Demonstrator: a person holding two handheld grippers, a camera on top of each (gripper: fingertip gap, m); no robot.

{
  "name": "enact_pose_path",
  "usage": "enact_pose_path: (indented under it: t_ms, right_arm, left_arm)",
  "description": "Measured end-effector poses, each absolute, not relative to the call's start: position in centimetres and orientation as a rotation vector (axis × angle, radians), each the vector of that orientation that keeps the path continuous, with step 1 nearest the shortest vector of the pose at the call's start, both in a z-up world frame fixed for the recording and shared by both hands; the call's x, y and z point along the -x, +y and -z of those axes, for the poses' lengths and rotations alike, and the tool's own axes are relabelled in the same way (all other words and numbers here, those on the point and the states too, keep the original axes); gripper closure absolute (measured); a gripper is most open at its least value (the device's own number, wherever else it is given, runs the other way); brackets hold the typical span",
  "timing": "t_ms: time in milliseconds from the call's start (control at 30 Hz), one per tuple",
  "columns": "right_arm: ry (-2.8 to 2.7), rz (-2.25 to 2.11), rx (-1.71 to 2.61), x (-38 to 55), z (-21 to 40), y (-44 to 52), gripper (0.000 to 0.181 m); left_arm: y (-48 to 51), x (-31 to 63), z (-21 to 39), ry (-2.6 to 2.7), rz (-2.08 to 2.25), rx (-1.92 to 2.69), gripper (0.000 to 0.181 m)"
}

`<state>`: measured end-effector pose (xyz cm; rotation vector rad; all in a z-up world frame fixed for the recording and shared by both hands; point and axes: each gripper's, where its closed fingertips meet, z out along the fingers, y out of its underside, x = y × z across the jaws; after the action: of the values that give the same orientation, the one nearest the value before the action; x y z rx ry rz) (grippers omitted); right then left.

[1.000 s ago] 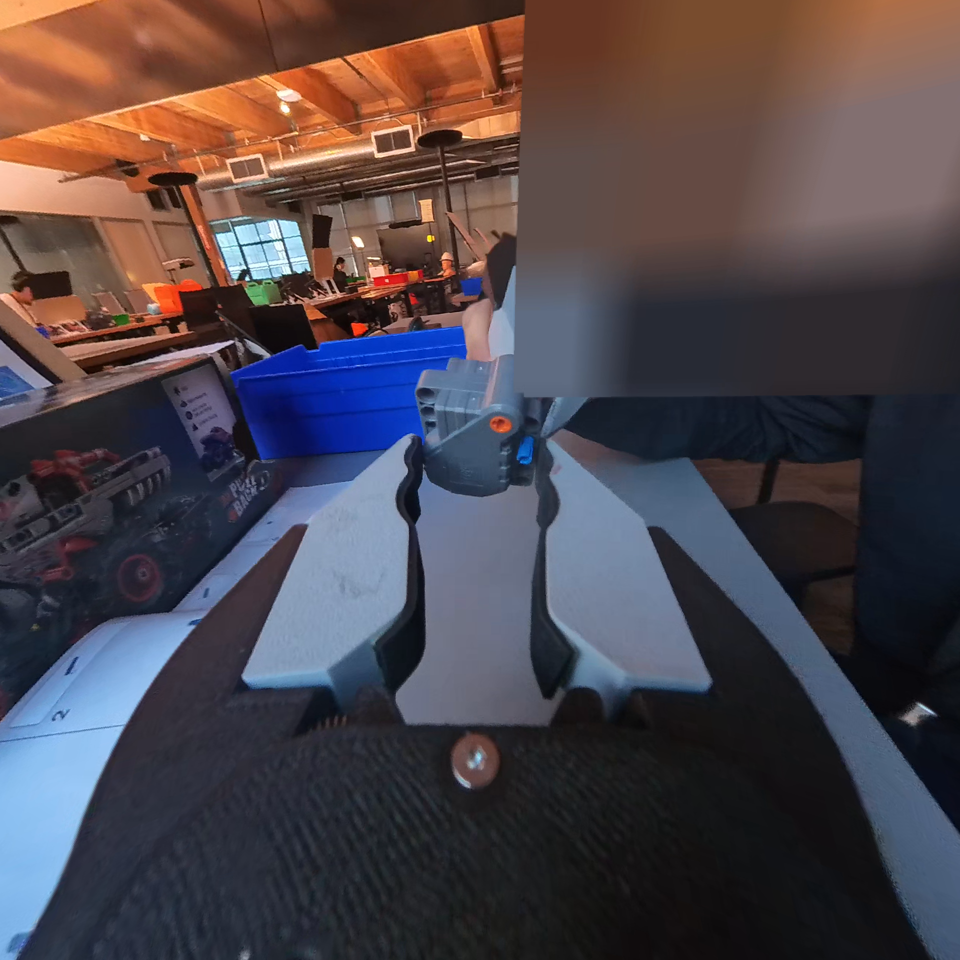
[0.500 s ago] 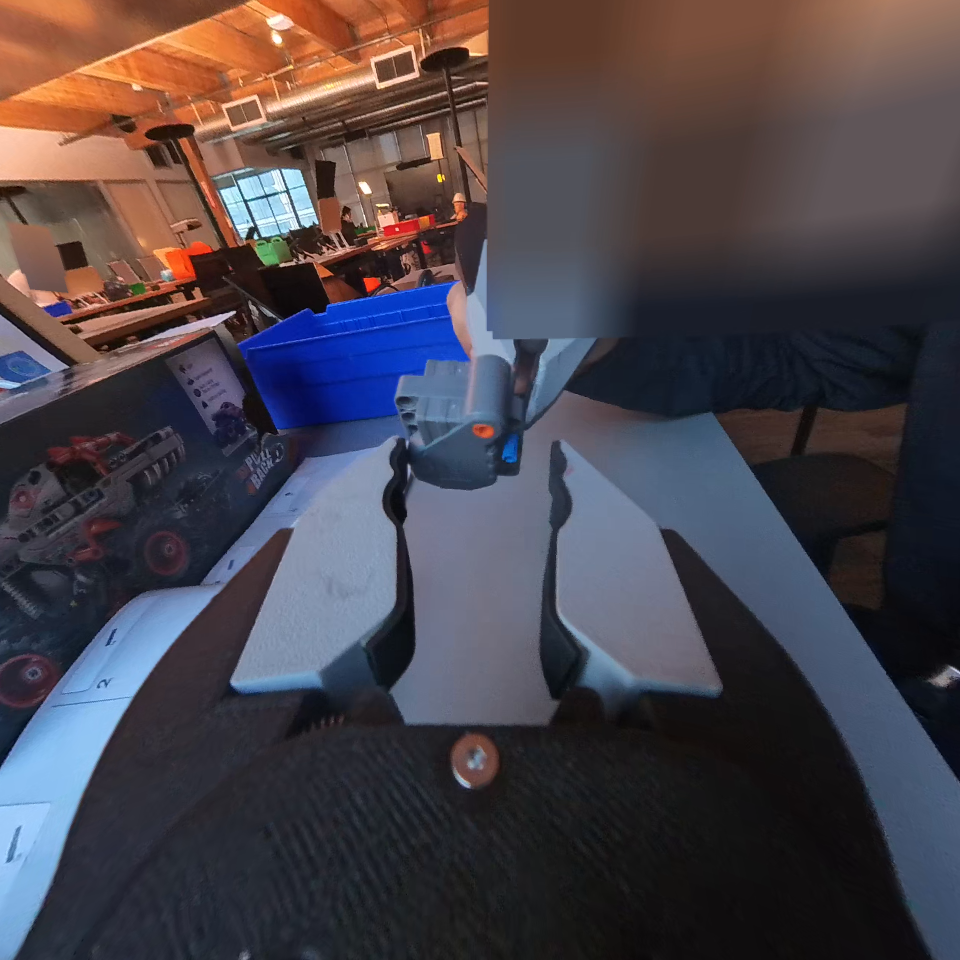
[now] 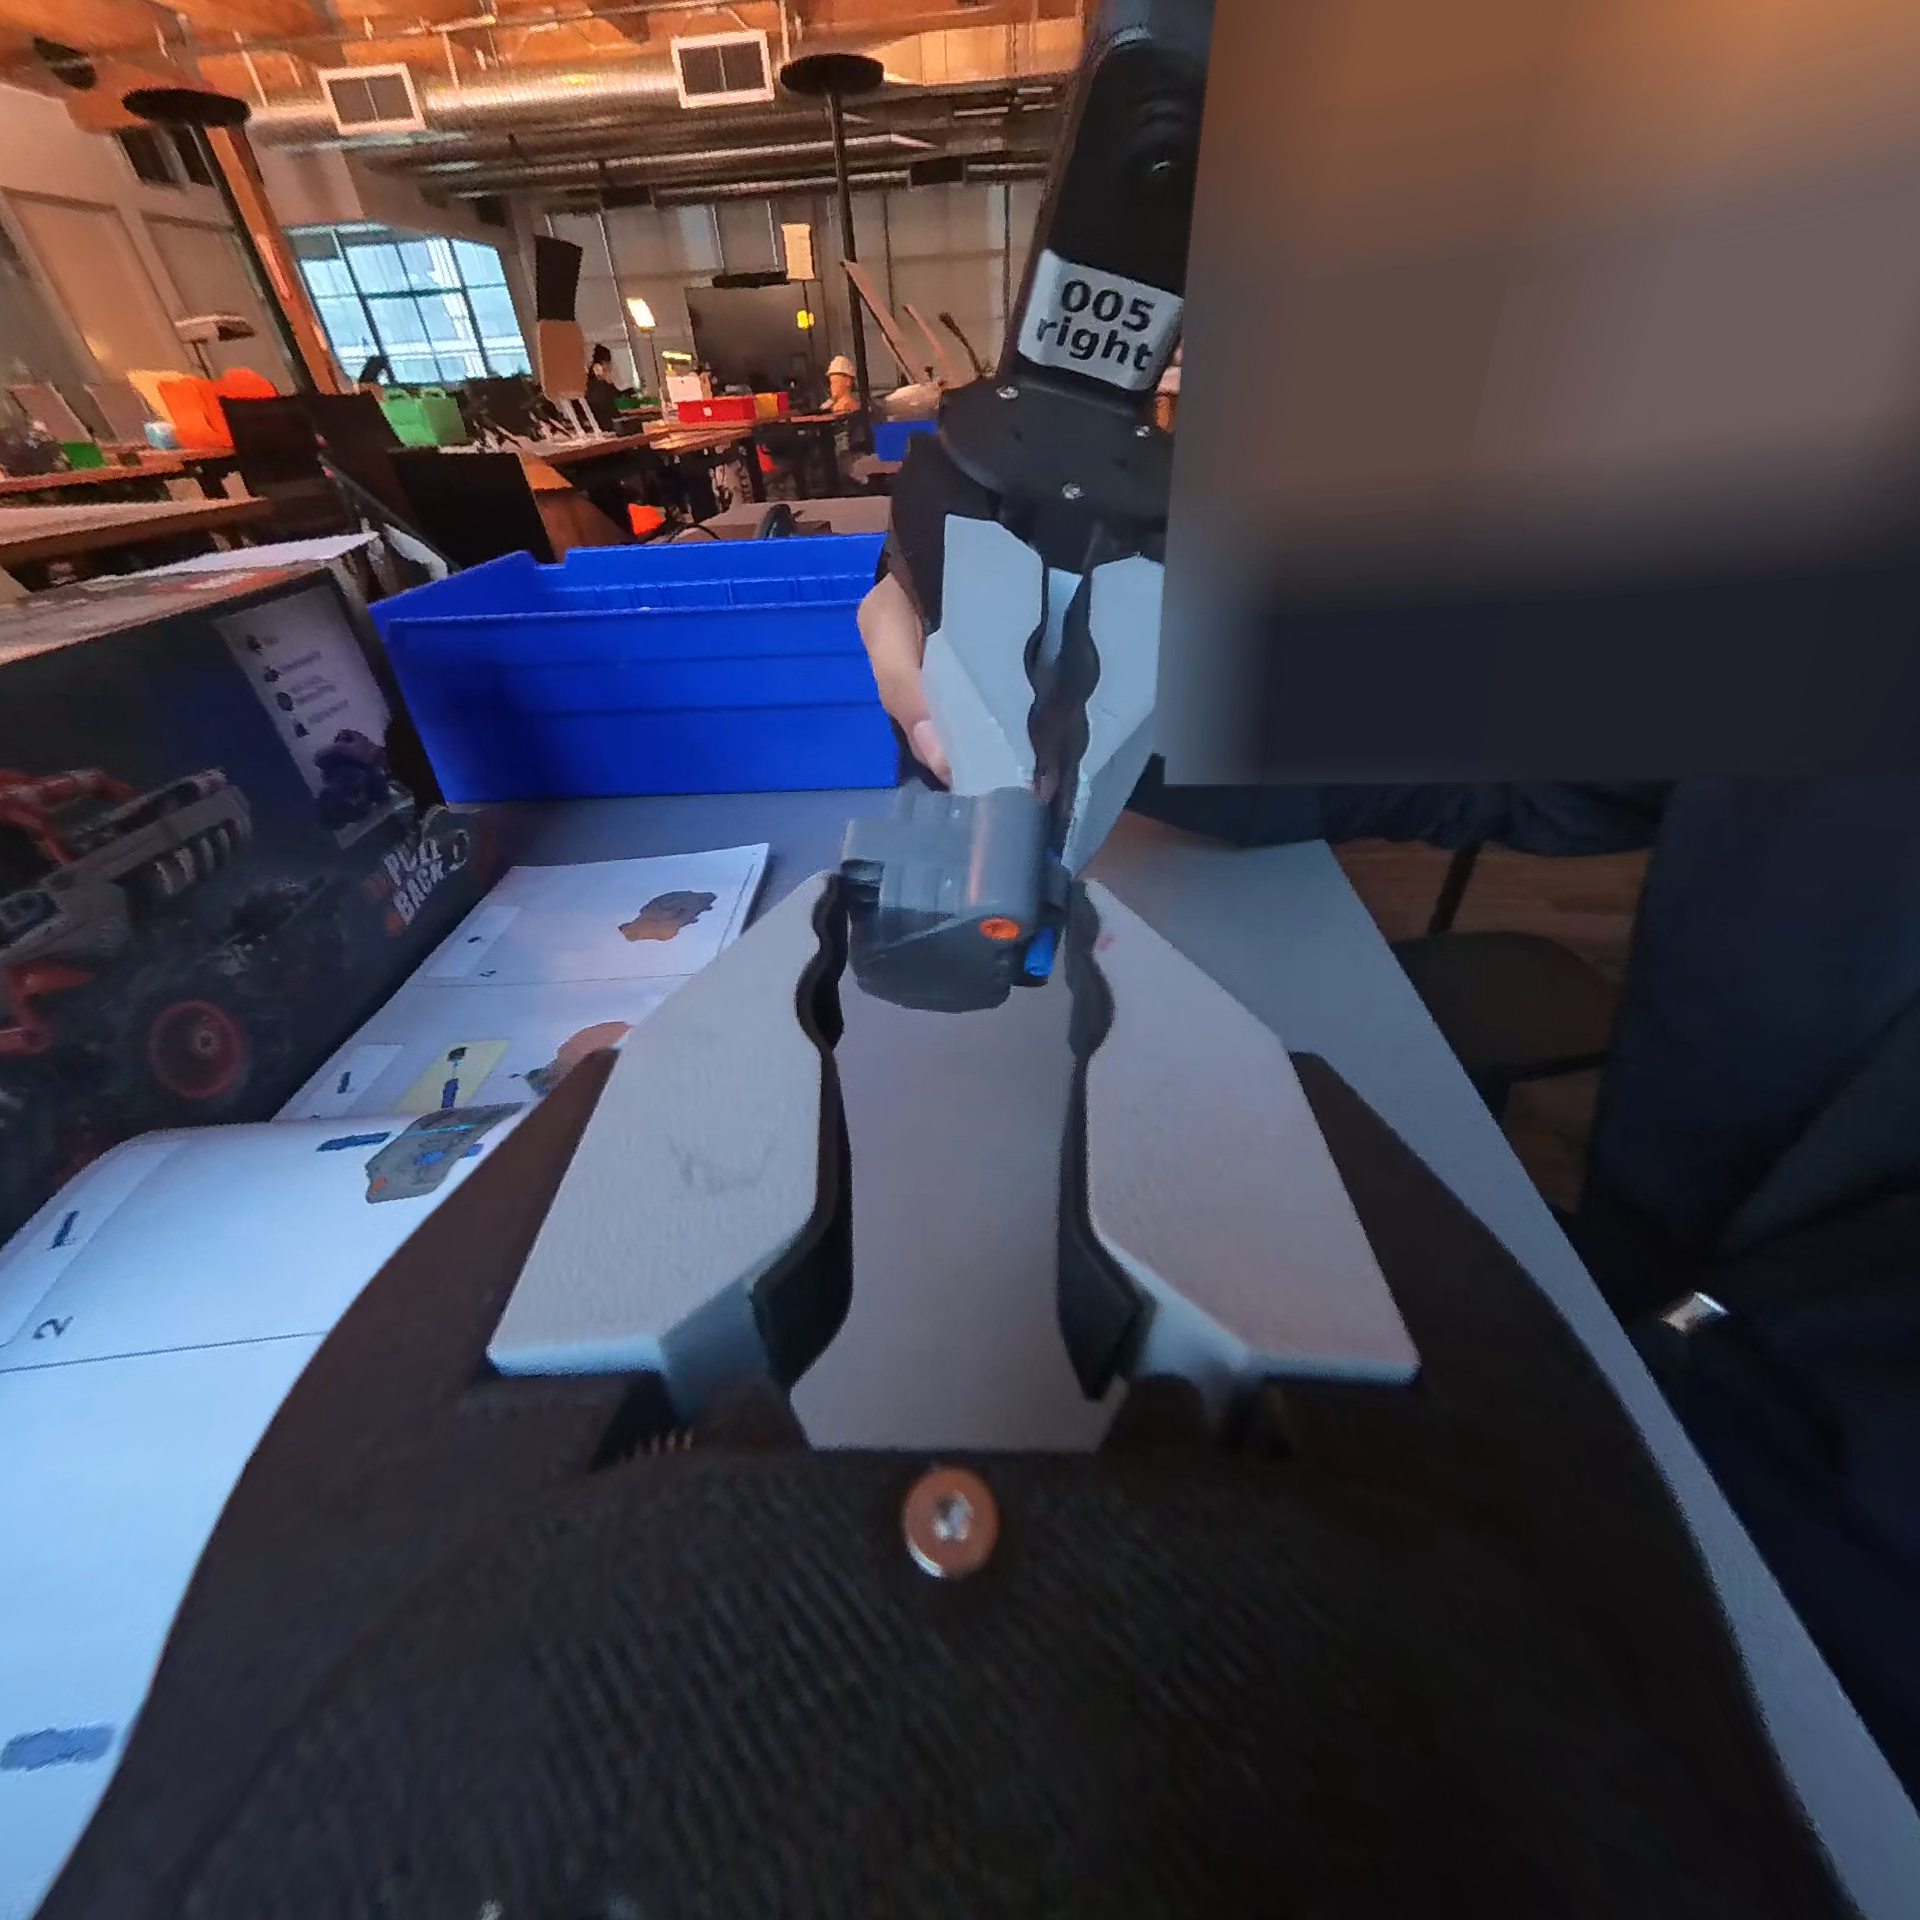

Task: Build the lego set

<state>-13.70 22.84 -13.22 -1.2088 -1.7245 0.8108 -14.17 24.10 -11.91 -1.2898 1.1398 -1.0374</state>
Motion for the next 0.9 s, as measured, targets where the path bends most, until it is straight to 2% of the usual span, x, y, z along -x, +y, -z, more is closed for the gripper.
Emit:
enact_pose_path:
  t_ms: [400, 900]
  right_arm:
    - [-1.809, -0.860, 1.148, 13.5, 13.7, 21.3, 0.180]
    - [-1.891, -0.707, 1.243, 13.5, 17.4, 22.9, 0.180]
  left_arm:
    - [22.8, 13.8, 12.9, 1.215, 1.146, 1.336, 0.142]
    - [24.3, 14.4, 17.3, 1.408, 0.774, 1.513, 0.144]
